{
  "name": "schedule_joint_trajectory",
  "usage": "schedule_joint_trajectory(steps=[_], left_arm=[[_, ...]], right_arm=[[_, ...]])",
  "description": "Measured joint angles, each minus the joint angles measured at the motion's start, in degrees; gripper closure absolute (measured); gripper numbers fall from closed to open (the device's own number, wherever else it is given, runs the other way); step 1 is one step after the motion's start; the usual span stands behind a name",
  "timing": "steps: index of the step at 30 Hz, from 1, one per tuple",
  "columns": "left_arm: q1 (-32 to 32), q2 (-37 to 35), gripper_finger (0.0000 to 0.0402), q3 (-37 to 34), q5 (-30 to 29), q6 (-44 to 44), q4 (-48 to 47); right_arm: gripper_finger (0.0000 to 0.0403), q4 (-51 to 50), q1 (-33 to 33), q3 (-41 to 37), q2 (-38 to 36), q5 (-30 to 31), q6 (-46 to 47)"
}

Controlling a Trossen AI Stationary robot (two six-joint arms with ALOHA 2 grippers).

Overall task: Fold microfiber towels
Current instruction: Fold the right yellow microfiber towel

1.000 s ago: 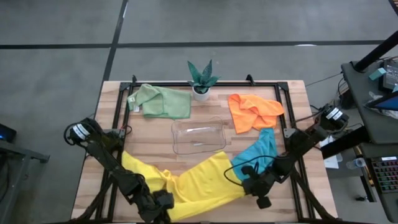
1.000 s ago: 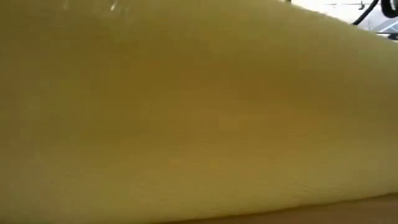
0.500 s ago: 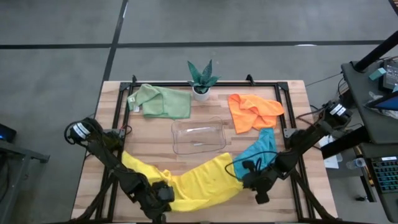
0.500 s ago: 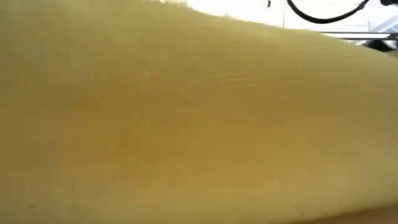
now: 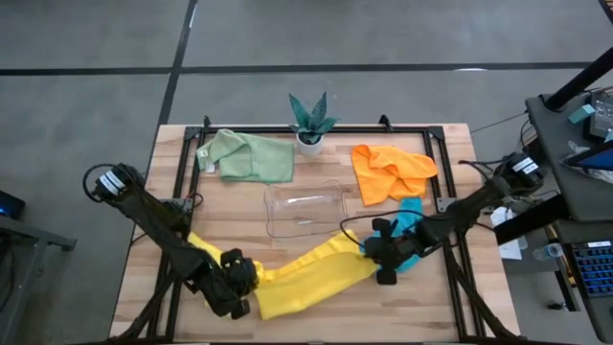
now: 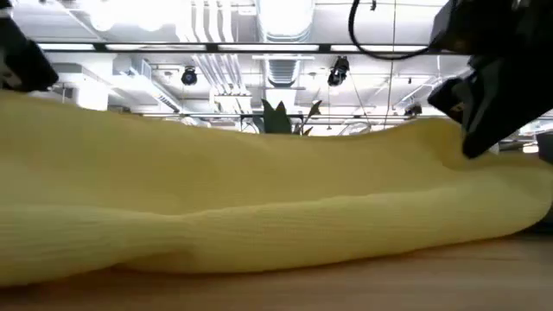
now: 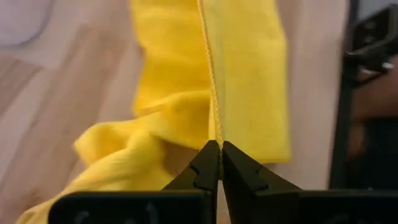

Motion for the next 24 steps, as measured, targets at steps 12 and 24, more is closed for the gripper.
schedule_joint_trajectory(steps=[12, 24], left_arm=[[1.87, 0.29, 0.0401, -4.76, -4.72, -6.99, 0.58], [2.08, -4.62, 0.0314, -4.89, -4.43, -5.99, -1.27]], right_arm=[[0.0390, 0.53, -1.99, -0.03, 5.04, 2.91, 0.73], [0.0289, 0.15, -2.15, 0.90, 1.32, 3.03, 1.03]])
